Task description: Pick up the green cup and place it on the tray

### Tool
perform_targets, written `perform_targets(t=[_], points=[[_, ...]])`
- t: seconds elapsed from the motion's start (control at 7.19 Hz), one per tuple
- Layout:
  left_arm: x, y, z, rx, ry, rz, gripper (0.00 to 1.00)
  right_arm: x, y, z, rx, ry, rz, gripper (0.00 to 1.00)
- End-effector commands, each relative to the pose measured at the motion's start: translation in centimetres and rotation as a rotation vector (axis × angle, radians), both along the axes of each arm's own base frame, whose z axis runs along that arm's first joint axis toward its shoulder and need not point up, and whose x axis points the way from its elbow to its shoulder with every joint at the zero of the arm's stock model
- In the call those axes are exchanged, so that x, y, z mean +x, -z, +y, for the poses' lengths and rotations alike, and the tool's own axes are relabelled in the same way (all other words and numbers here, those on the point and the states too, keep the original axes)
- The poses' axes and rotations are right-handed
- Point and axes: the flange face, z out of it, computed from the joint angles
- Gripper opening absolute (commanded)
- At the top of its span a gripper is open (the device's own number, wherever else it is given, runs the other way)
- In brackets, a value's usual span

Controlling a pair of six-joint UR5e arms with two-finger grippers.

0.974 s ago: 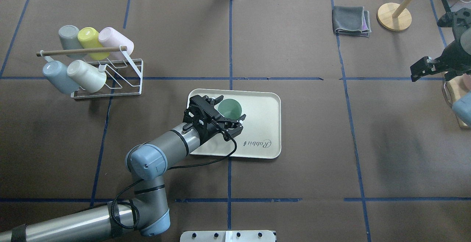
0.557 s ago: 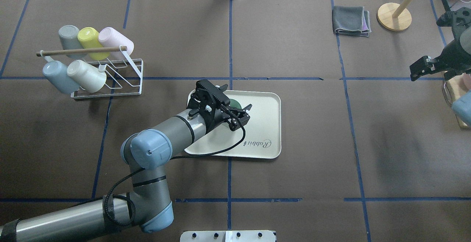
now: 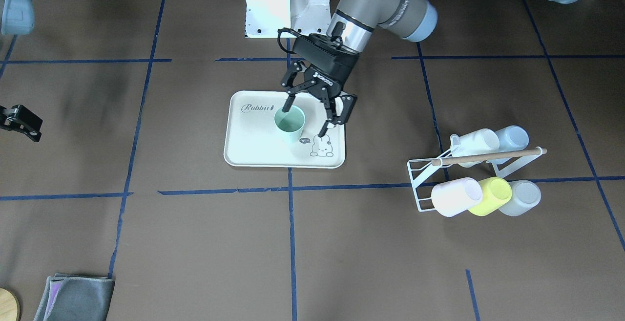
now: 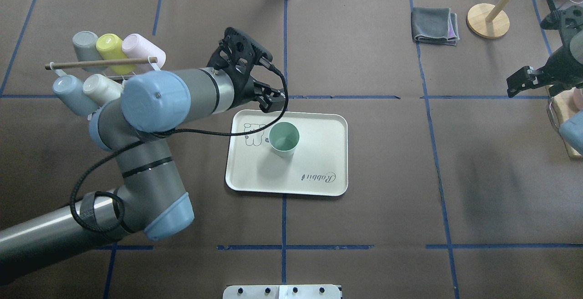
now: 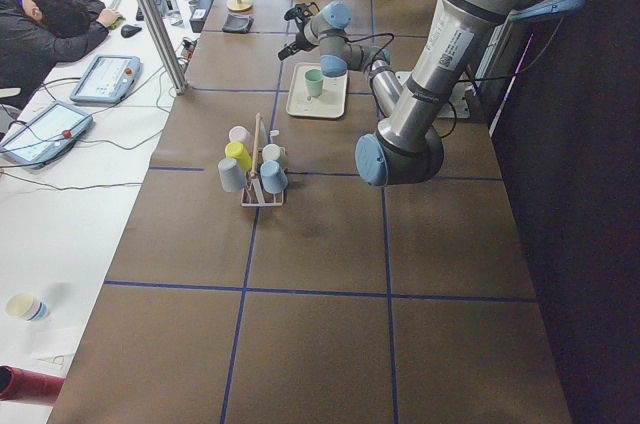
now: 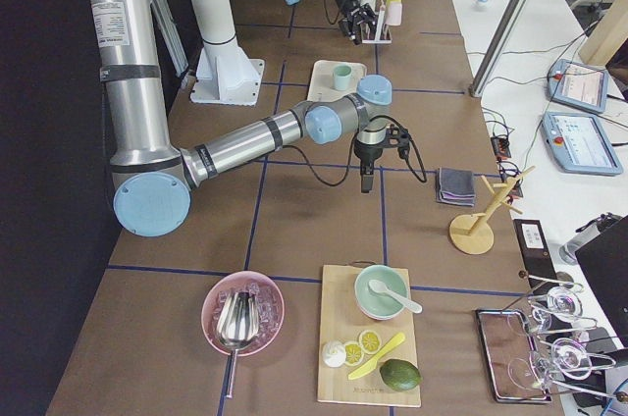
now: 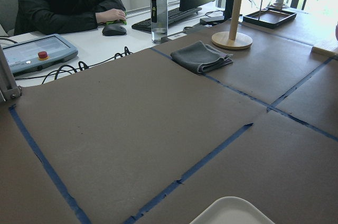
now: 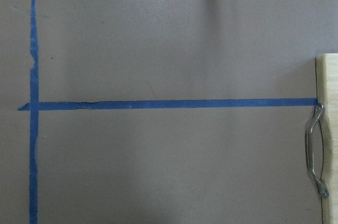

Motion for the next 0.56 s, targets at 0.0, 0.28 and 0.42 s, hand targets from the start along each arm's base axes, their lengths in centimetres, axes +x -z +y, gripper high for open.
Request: perform_targets(t=[0.0, 0.28, 0.42], points=[[-9.6, -3.2, -4.2, -0.185, -0.06, -0.082, 1.0, 0.1, 0.8, -0.4, 0.013, -0.005, -0.007, 1.0], [-21.2, -10.7, -8.8, -0.383, -0.095, -0.057, 1.0, 1.7, 0.8, -0.7, -0.004, -0.018, -0.041, 1.0], [-28.7, -15.3, -10.8, -0.52, -0.064, -0.029, 1.0, 3.7, 0.7, -1.0, -0.009, -0.029, -0.074, 1.0]])
